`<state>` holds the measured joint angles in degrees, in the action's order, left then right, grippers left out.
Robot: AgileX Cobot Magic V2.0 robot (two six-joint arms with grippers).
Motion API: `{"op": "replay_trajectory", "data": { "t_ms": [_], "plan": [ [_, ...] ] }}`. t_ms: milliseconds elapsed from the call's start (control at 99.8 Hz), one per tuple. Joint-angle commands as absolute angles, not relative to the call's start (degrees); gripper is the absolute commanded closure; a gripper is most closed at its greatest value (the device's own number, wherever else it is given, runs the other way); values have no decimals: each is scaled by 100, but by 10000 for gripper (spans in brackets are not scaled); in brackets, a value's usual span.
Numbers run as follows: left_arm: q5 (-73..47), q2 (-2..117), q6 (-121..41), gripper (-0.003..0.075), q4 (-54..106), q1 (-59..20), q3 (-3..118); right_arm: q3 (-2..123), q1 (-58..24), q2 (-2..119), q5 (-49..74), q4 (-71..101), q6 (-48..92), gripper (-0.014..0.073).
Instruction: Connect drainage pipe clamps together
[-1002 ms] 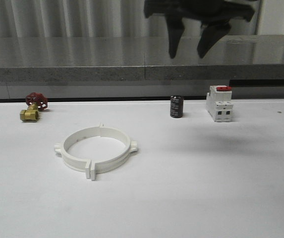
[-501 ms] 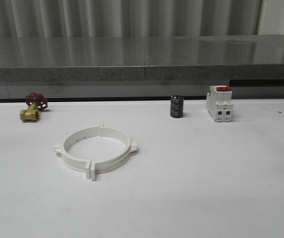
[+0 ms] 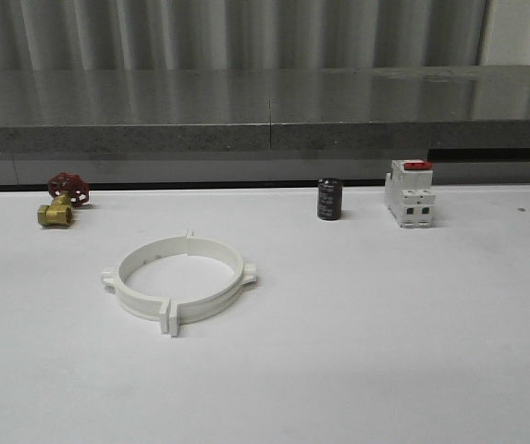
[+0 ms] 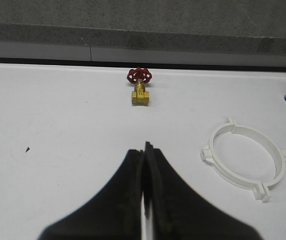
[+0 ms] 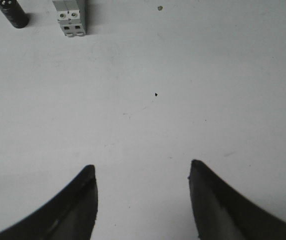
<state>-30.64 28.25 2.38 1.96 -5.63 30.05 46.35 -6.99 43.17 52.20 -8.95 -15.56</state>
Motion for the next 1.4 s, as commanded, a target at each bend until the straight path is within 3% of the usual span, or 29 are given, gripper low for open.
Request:
{"op": "replay_trajectory", "data": {
  "t_ms": [0,180,291,581,1393],
  "plan": [
    [-2593,2838,237,741,252,-564,3158,4458,-667,3674,5140,-933,-1494,169],
    [-2593,2838,237,741,252,-564,3158,4004,-672,2765,5732,-933,-1494,172],
    [-2593,2838,237,741,252,-564,3158,3868,-672,2392,5800,-933,-1489,224],
    [-2593,2838,237,741,252,-564,3158,3865,-672,2206,5753,-938,-1489,669],
    [-2593,2838,237,741,252,-564,3158,3804,-672,2206,5731,-1074,-1489,661]
  ]
}}
